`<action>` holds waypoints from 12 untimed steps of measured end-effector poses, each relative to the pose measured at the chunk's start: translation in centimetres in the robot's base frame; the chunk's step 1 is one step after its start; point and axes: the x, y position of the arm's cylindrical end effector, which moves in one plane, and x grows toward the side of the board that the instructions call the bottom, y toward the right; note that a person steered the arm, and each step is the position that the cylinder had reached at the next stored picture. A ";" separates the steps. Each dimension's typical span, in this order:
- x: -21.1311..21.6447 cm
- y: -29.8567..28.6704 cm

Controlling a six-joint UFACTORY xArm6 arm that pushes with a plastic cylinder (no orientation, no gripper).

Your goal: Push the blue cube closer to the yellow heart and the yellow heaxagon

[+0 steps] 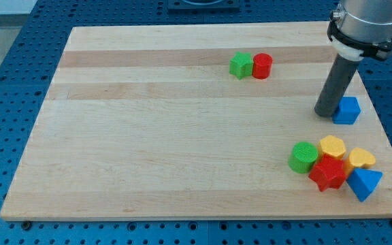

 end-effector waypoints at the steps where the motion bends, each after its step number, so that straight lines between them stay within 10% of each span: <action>1: 0.0 0.0; 12: -0.3 5.7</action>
